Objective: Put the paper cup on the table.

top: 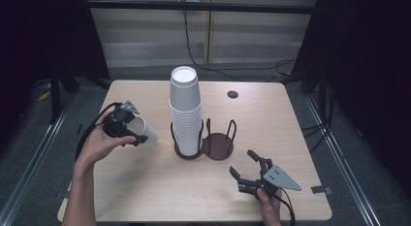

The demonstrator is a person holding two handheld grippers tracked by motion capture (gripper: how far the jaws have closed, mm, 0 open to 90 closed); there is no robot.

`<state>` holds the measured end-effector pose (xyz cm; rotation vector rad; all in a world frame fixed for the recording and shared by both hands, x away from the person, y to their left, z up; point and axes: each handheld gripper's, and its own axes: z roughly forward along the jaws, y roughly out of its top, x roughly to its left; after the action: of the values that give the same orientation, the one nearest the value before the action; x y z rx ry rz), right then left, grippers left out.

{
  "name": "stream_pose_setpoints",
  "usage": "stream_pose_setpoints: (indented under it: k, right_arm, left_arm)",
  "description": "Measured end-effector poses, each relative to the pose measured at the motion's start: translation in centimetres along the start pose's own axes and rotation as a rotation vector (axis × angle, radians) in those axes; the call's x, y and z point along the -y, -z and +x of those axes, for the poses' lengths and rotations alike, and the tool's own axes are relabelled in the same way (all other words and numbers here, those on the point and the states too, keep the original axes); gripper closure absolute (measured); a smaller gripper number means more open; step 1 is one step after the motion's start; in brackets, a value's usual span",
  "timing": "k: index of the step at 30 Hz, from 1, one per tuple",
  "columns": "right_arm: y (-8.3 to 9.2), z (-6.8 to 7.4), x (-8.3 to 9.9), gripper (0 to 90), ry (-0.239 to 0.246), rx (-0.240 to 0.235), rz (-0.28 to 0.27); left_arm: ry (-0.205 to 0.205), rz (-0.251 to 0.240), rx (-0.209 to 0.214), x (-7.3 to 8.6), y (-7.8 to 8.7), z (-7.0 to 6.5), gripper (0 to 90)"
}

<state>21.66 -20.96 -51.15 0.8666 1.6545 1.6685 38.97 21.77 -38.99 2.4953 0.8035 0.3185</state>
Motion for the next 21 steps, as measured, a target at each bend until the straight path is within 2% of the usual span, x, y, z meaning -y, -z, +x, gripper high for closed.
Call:
stream_pose_setpoints:
  k: [1, 4, 6, 7, 10, 12, 14, 16, 17, 20, 21]
  right_arm:
    - [0.0, 0.0, 0.0, 14.0, -0.001, 0.000, 0.000]
    - [0.0, 0.0, 0.0, 14.0, 0.000, 0.000, 0.000]
    - [0.0, 0.0, 0.0, 14.0, 0.000, -0.001, 0.000]
    - [0.0, 0.0, 0.0, 14.0, 0.000, -0.001, 0.000]
    - [0.0, 0.0, 0.0, 14.0, 0.000, -0.001, 0.000]
    - [0.0, 0.0, 0.0, 14.0, 0.000, -0.001, 0.000]
    - [0.0, 0.0, 0.0, 14.0, 0.000, -0.001, 0.000]
    - [0.0, 0.0, 0.0, 14.0, 0.000, -0.001, 0.000]
    - [0.0, 0.0, 0.0, 14.0, 0.000, -0.001, 0.000]
    - [0.0, 0.0, 0.0, 14.0, 0.000, -0.001, 0.000]
    - [0.0, 0.0, 0.0, 14.0, 0.000, -0.001, 0.000]
  left_arm:
    - [-0.010, 0.013, -0.009, -0.1, -0.2, -0.1, 8.2]
    - [-0.007, 0.035, -0.002, -0.2, -0.5, 0.0, 8.2]
    - [-0.015, 0.070, -0.026, -0.4, -0.8, 0.0, 8.1]
    - [-0.003, 0.082, -0.030, -0.6, -0.9, -0.1, 8.1]
    - [-0.014, 0.098, -0.007, -0.9, -1.1, 0.0, 8.0]
    - [-0.019, 0.138, -0.023, -1.3, -1.4, 0.1, 7.9]
    - [-0.019, 0.140, -0.020, -1.3, -1.6, 0.1, 7.9]
    - [-0.024, 0.163, -0.001, -1.3, -1.9, 0.1, 7.8]
    - [-0.019, 0.177, -0.016, -1.3, -2.1, 0.2, 7.7]
    - [-0.015, 0.183, -0.010, -1.3, -2.3, 0.2, 7.6]
    - [-0.008, 0.179, 0.004, -1.4, -2.4, 0.2, 7.6]
